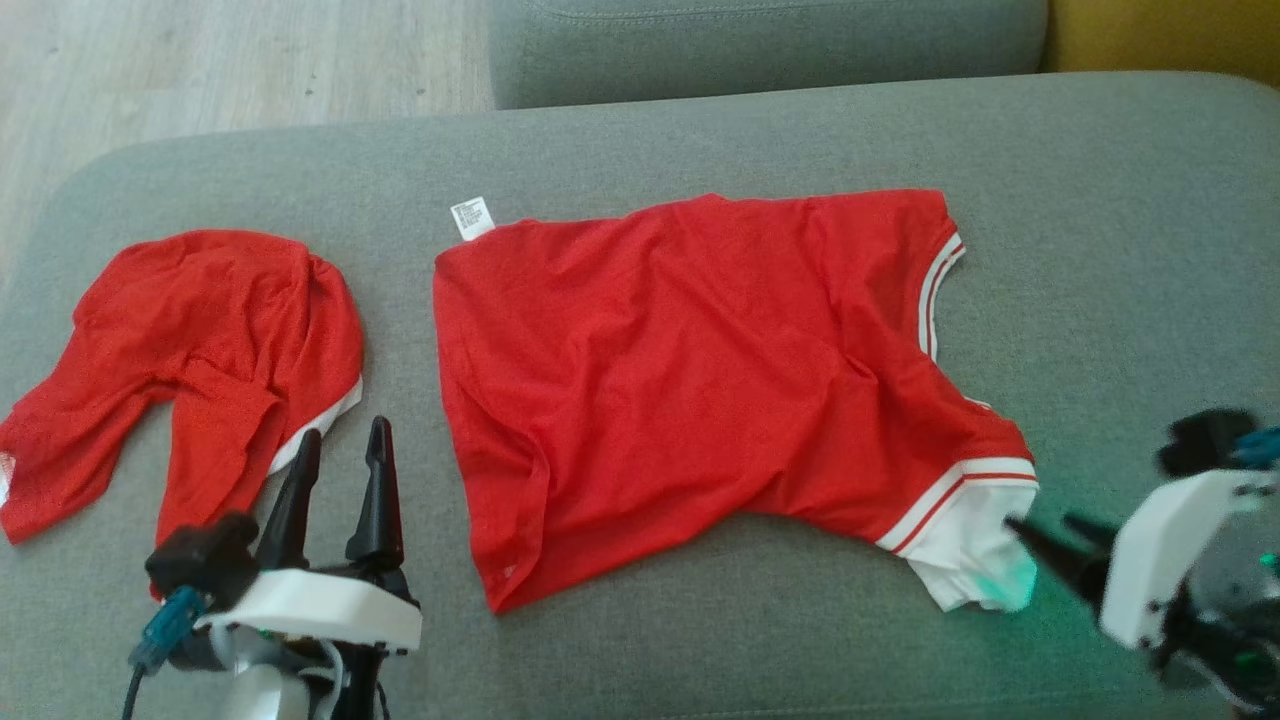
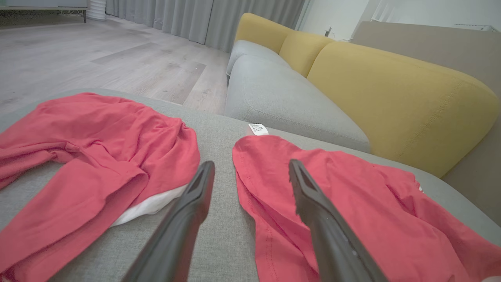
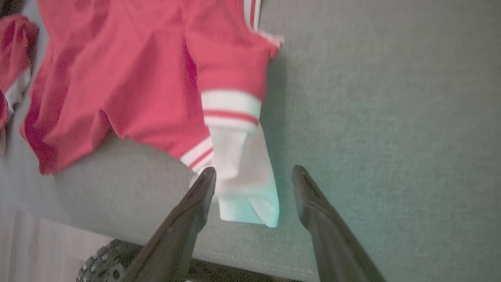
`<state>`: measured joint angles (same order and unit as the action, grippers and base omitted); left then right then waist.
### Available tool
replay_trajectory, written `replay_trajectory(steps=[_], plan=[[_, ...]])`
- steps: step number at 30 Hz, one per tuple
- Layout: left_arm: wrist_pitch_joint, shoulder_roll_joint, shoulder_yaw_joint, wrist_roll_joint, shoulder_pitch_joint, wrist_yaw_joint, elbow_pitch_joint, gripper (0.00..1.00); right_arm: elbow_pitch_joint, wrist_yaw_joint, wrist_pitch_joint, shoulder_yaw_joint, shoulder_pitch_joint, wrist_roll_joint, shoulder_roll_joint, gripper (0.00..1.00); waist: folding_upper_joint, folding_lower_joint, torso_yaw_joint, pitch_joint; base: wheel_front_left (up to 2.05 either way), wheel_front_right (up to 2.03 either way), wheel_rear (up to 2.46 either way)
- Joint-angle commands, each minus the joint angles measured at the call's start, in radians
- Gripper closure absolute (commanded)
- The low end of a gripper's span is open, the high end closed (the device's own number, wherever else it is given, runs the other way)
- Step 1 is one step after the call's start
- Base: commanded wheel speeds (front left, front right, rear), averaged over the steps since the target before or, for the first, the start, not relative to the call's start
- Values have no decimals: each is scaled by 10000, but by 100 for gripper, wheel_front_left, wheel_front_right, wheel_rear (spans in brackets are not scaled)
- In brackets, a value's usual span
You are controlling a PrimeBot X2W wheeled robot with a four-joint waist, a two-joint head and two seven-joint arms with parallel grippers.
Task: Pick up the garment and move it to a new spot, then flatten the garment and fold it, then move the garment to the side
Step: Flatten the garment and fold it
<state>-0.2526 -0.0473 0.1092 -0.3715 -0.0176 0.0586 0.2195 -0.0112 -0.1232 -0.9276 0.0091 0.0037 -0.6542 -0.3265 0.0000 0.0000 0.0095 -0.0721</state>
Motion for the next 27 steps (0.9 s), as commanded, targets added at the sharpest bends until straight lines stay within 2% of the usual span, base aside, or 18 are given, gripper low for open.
replay_trajectory(steps=[1,4,8,12,13,17,20,27], plan=[[-92,-30,-411,93,-491,34,-296,0,564,-75,196,-192,-292,50,-95,0,0,0,18,32,0,0,0],[-92,-30,-413,113,-475,36,-294,0,1070,-75,575,-917,-374,-331,320,0,0,0,75,110,0,0,0],[-92,-30,-460,159,-460,60,-311,0,1522,-75,1438,-1594,-650,-480,566,0,0,0,133,124,0,0,0],[-92,-30,-485,171,-518,83,-331,0,1257,-75,3047,-1442,-1157,316,652,0,0,0,174,21,0,0,0],[-92,-30,-485,171,-518,83,-331,0,1257,-75,3047,-1442,-1157,316,652,0,0,0,174,21,0,0,0],[-92,-30,-438,167,-634,88,-358,0,-11,-75,4293,-714,-2050,859,775,0,0,0,187,-168,0,0,0],[-92,-30,-372,160,-754,106,-355,0,-1213,-75,4654,28,-2800,964,826,0,0,0,252,-326,0,0,0],[-92,-30,-292,119,-956,140,-238,0,-3728,-75,4239,1769,-4057,1078,439,0,0,0,609,-556,0,0,0]])
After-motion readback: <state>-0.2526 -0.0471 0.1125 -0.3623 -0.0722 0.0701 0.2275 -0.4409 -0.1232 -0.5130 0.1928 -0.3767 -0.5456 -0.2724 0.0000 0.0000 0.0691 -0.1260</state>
